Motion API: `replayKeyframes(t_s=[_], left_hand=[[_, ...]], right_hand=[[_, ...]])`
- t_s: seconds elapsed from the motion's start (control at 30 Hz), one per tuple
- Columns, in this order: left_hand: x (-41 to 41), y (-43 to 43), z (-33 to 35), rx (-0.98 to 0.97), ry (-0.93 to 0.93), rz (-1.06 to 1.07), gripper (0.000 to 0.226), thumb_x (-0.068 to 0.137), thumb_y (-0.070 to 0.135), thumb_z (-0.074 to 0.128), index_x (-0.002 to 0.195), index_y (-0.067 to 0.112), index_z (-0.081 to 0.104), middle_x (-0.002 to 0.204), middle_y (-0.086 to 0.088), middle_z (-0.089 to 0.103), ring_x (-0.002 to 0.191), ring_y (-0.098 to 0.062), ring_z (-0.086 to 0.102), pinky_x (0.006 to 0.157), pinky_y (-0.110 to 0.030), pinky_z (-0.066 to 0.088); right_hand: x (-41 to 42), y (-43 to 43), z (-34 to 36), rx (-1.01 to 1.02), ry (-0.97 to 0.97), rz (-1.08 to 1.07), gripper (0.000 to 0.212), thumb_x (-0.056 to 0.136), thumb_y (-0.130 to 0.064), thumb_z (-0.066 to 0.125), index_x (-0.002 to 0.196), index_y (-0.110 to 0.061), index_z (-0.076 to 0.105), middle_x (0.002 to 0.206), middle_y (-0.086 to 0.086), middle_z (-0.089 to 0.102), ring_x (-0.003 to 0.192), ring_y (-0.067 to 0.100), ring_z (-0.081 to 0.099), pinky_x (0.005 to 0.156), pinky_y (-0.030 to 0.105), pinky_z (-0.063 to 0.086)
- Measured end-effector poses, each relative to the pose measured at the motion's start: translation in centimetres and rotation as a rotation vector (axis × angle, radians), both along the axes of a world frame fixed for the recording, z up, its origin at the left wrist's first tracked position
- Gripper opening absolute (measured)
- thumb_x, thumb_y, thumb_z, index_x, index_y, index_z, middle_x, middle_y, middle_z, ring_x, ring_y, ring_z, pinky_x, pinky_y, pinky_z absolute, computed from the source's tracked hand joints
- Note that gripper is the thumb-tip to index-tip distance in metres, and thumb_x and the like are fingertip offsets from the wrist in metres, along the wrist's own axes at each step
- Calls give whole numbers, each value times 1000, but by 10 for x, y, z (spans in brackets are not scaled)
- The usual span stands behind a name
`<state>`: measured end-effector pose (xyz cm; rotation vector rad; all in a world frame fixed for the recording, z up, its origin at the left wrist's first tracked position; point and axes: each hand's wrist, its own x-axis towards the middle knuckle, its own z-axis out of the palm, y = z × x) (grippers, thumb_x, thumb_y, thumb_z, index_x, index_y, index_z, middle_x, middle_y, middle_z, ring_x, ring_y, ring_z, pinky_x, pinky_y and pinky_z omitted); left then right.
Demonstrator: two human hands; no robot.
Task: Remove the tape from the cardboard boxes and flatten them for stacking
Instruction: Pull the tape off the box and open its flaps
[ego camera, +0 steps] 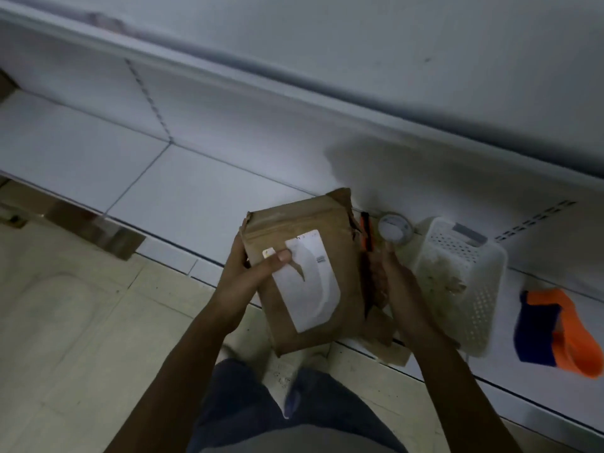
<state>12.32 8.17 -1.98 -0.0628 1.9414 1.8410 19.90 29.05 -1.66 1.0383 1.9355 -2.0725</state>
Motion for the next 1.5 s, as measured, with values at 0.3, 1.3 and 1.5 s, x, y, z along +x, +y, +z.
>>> replayKeyframes(t_s=[0.3,1.3,1.5], left_hand=[[10,-131,9,253,-60,274,67,71,39,70,131,17,51,117,-6,67,101,-21,67,73,-29,57],[59,-507,19,292,107,406,58,71,42,74,115,7,60,105,-6,69,93,-14,66,76,-20,50],[-15,-573,45,98,216,389,41,63,14,84,94,16,58,78,5,67,78,-11,65,69,-20,52]], right_hand=[[-22,-103,46,239,282,468,9,92,-12,58,100,-12,62,69,-17,68,66,-6,63,58,8,49],[-130,-500,81,131,609,287,11,92,-18,61,90,-27,55,83,-14,72,84,6,68,82,35,56],[-201,-561,75,343,725,247,18,93,-15,58,91,-30,48,90,-18,60,82,-9,64,72,10,51]])
